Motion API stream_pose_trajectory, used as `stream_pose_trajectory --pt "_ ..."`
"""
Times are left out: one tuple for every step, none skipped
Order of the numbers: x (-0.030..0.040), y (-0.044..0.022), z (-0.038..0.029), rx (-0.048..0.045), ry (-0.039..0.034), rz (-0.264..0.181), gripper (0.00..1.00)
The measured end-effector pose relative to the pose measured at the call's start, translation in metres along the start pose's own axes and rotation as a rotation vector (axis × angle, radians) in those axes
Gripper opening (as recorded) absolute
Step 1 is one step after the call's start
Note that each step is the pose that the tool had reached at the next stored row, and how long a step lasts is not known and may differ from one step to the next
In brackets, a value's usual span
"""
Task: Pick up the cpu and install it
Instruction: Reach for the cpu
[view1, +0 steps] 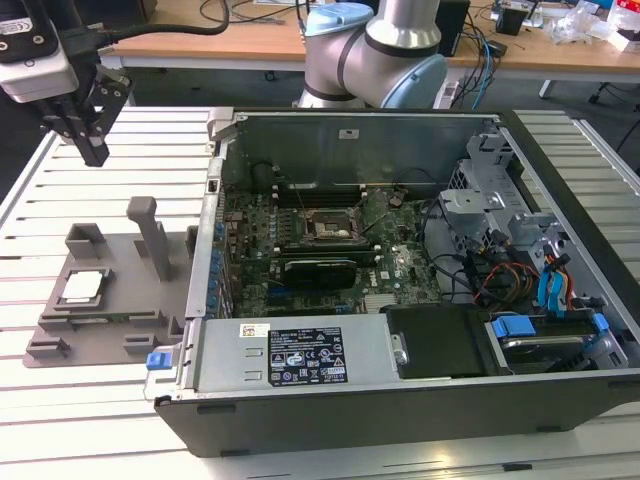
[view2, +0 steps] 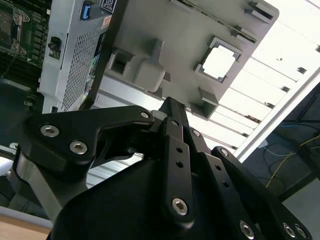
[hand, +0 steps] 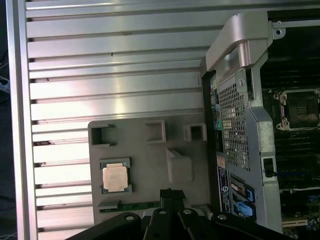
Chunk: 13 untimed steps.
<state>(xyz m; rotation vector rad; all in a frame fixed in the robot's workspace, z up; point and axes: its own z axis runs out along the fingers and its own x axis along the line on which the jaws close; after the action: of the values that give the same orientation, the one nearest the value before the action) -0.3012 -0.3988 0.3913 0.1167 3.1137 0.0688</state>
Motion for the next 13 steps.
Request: stream_pose_trajectory --pt "0.0013 -0.0001 0.0 0.0 0.0 0.0 0.11" --pt "0.0025 -0.0002 0.0 0.0 0.0 0.0 0.11" --pt "0.0032 -0.0002 0.0 0.0 0.0 0.0 0.11" --pt "0.0043 -0.0003 0.0 0.0 0.0 0.0 0.11" --pt "0.005 -0.0004 0.0 -0.0001 0.0 0.0 0.11" --pt "0.0056 -0.0004 0.0 0.0 0.0001 0.0 0.11" --pt "0.0084 -0.0006 0.0 0.0 0.0 0.0 0.11" --pt "0.0107 -0.0008 -0.0001 0.0 0.0 0.0 0.11" --pt "0.0129 -0.001 -0.0001 0.0 0.0 0.0 0.11" --pt "0.0164 -0.0013 0.0 0.0 0.0 0.0 0.11" --pt "0.0193 -0.0015 -0.0001 0.0 0.0 0.0 0.11" --pt "0.0214 -0.0016 0.0 0.0 0.0 0.0 0.11" --pt "0.0247 -0.0019 0.0 0.0 0.0 0.0 0.11"
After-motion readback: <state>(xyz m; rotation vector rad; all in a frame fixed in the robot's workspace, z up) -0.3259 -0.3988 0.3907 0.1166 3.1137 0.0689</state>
